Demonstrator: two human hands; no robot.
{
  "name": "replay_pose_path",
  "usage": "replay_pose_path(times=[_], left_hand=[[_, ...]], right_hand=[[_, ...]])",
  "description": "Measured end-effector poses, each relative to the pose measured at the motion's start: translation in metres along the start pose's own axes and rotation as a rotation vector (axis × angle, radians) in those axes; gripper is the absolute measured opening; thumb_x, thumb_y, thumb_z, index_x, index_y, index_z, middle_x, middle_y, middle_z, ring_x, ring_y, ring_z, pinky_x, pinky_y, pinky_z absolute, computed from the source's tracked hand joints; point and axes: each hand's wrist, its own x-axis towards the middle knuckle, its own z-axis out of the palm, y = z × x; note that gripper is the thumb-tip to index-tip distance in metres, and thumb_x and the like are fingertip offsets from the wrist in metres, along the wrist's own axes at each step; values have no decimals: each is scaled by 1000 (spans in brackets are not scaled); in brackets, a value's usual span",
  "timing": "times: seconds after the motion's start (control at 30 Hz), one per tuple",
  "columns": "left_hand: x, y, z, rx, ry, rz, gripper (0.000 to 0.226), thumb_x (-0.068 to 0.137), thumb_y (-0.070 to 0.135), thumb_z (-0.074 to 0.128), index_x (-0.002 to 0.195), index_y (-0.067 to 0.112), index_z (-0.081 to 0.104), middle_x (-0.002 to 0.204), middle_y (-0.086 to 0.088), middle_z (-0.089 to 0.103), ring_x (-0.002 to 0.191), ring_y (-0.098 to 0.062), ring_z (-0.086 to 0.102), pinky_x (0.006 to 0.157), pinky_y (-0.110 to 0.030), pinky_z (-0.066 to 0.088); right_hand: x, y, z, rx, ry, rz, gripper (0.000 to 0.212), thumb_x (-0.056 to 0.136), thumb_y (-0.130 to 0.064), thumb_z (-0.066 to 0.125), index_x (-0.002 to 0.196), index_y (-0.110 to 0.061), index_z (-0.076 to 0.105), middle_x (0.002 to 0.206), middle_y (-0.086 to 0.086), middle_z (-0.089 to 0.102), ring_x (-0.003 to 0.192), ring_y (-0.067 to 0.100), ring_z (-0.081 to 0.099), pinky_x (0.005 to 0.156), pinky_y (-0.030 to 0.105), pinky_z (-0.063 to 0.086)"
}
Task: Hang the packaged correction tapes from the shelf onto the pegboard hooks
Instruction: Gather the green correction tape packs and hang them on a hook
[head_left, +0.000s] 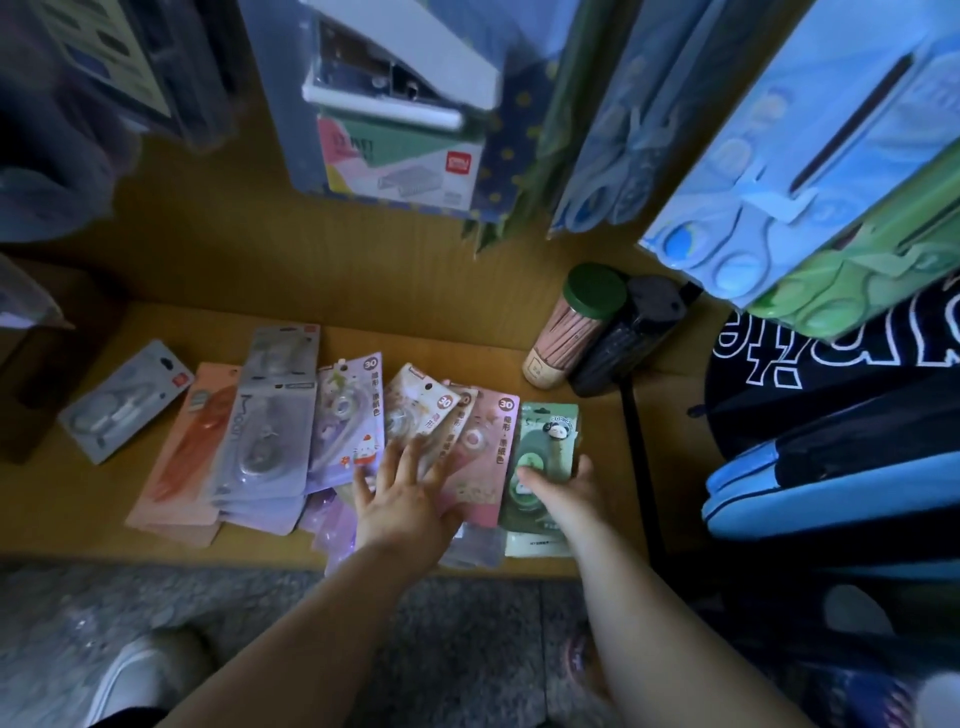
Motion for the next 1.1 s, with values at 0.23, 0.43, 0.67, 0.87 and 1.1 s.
replay_pose_path(times=[0.23, 0.43, 0.67, 0.87, 1.1], left_hand=[[2, -1, 2, 11, -3, 12, 66, 92, 43, 38, 146, 32, 3, 158, 1, -8, 144, -24, -14, 115, -51, -6], [2, -2, 6, 30, 11, 29, 64, 92, 44, 37, 145, 38, 1, 158, 1, -8, 145, -24, -13, 115, -51, -5], [0, -3, 7, 28, 6, 49, 64, 91, 45, 40, 145, 38, 6, 158, 1, -9, 144, -23, -14, 117, -50, -4], [-9, -10, -9, -131, 0, 68, 68, 89, 46, 45, 145, 36, 8, 158, 3, -1, 145, -22, -2, 118, -44, 8], [-56, 3, -42, -509, 113, 110, 66, 84, 50, 47, 142, 27, 27, 148, -3, 34, 136, -25, 34, 113, -45, 24]], right_hand=[[0, -2, 2, -28, 4, -74, 65, 73, -28, 74, 127, -13, 41, 133, 11, 50, 125, 30, 46, 101, 38, 40], [-4, 1, -10, 155, -81, -67, 72, 81, -16, 67, 140, -7, 27, 141, 13, 44, 127, 30, 45, 96, 34, 40], [-11, 11, -32, 353, -30, -40, 68, 75, -26, 73, 132, -15, 38, 131, 10, 54, 111, 29, 58, 93, 41, 50], [-51, 6, -54, 605, -9, -96, 55, 79, -16, 68, 129, -19, 43, 117, 10, 58, 94, 25, 58, 75, 34, 52], [-126, -9, -65, 643, -159, -244, 26, 81, -13, 66, 102, -24, 56, 95, 1, 65, 89, 24, 64, 69, 34, 54]])
